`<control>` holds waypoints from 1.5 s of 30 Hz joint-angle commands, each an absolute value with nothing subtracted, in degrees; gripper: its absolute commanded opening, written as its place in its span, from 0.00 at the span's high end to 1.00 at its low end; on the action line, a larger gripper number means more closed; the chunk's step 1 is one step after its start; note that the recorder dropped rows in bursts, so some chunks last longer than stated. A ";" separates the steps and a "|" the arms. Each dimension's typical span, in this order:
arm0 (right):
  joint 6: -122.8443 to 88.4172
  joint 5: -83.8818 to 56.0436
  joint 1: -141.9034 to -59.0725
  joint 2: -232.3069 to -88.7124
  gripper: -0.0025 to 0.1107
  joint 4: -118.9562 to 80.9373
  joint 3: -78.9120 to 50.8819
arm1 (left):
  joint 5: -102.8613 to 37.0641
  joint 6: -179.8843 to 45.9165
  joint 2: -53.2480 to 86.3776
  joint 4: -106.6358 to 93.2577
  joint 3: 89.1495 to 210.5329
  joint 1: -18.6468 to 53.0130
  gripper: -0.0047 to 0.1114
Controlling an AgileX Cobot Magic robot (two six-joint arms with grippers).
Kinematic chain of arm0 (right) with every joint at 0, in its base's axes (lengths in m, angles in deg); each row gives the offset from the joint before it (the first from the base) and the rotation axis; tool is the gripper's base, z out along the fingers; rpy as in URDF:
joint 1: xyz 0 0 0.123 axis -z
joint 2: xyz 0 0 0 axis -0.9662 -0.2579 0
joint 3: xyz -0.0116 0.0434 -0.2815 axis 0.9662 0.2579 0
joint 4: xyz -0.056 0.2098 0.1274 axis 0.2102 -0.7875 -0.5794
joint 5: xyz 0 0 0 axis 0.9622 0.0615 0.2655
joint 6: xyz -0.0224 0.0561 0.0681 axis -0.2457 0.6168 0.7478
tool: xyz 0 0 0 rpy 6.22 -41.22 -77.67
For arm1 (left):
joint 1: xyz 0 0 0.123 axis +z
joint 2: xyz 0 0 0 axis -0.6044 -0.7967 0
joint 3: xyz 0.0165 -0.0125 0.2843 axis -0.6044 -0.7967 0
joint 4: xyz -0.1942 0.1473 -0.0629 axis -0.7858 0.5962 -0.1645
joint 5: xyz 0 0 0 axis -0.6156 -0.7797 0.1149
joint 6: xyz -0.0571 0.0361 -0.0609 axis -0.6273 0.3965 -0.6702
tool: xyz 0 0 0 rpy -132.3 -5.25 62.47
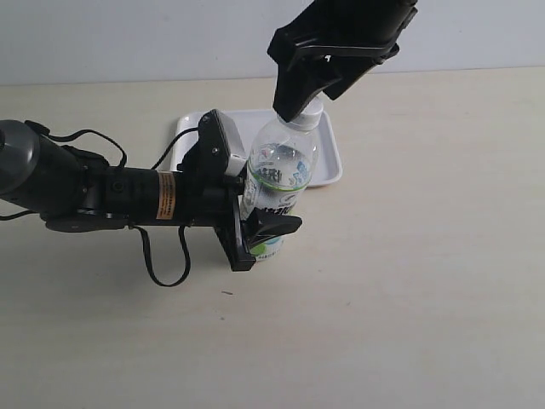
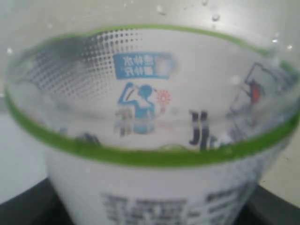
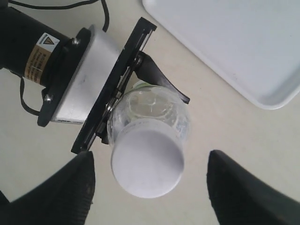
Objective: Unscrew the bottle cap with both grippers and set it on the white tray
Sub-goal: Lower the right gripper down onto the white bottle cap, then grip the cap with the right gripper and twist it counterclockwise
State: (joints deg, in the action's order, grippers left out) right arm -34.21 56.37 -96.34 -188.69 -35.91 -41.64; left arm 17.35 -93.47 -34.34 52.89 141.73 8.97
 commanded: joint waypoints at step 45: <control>-40.79 56.04 -96.42 -189.59 0.67 -35.95 -41.51 | 16.09 -92.86 -33.64 52.67 141.74 9.20 0.96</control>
State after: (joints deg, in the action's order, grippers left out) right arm -40.28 56.37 -96.34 -189.67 -36.27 -41.64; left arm 16.90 -93.12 -34.19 52.79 141.73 8.97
